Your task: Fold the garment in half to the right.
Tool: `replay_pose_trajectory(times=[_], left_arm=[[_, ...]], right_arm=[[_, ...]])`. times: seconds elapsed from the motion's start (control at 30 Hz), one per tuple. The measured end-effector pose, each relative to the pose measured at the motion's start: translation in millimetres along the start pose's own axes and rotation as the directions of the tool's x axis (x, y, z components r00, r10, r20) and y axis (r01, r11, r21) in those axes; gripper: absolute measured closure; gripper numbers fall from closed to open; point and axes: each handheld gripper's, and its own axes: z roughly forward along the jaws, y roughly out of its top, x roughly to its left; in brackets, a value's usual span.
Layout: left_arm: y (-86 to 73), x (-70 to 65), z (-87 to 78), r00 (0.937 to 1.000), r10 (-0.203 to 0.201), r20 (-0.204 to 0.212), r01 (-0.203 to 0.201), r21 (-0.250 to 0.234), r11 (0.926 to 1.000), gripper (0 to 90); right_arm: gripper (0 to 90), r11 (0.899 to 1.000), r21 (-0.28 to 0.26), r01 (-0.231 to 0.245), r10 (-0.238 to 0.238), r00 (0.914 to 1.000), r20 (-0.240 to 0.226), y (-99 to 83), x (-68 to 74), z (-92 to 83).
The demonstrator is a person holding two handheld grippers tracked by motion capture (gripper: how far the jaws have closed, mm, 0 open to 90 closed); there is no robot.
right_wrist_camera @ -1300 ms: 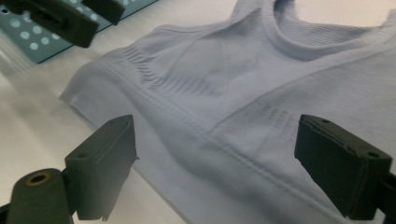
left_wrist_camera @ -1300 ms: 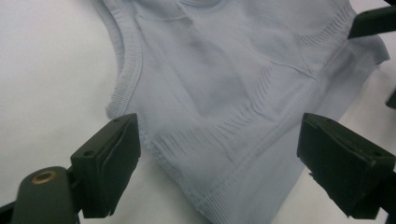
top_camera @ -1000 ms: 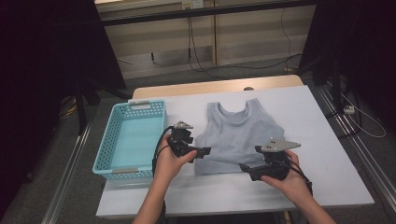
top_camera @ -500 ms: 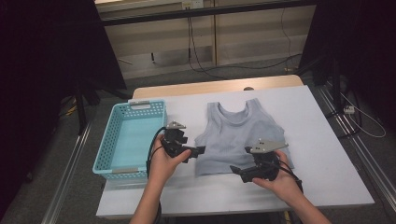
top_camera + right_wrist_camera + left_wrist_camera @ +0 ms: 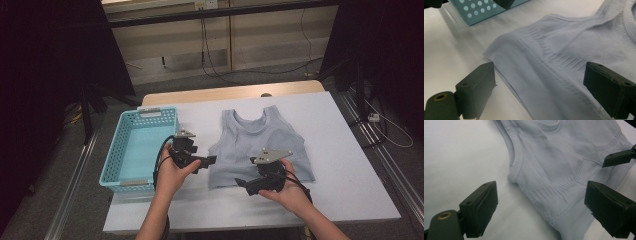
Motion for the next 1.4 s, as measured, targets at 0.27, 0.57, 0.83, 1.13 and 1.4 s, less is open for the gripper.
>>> replay_pose_trajectory(times=[0.27,0.57,0.83,1.13,1.4], left_arm=[[-0.9,0.0,-0.4,0.9999,-0.005,-0.012,0.005,0.004,1.0000,12.0],[2.7,-0.4,0.5,0.9999,-0.002,-0.010,0.002,-0.003,1.0000,12.1],[5.9,-0.1,-0.8,0.9999,-0.002,-0.010,0.002,-0.019,0.9998,12.3],[4.4,1.4,-4.3,0.9995,-0.010,-0.029,0.009,-0.007,0.9999,12.6],[3.0,2.3,-11.2,0.9991,-0.030,-0.029,0.030,-0.015,0.9995,13.1]], right_arm=[[15.7,1.000,0.012,0.026,-0.025,0.9994,-0.025,0.7,6.5,4.2],[23.7,0.997,0.011,0.080,-0.079,0.9938,-0.078,10.6,23.2,18.8],[28.9,0.994,0.047,0.096,-0.089,0.9879,-0.127,12.6,34.7,45.8],[32.9,0.983,0.116,0.142,-0.129,0.9847,-0.118,8.5,44.2,63.5],[42.6,0.986,0.118,0.117,-0.104,0.9889,-0.106,8.5,39.5,64.1]])
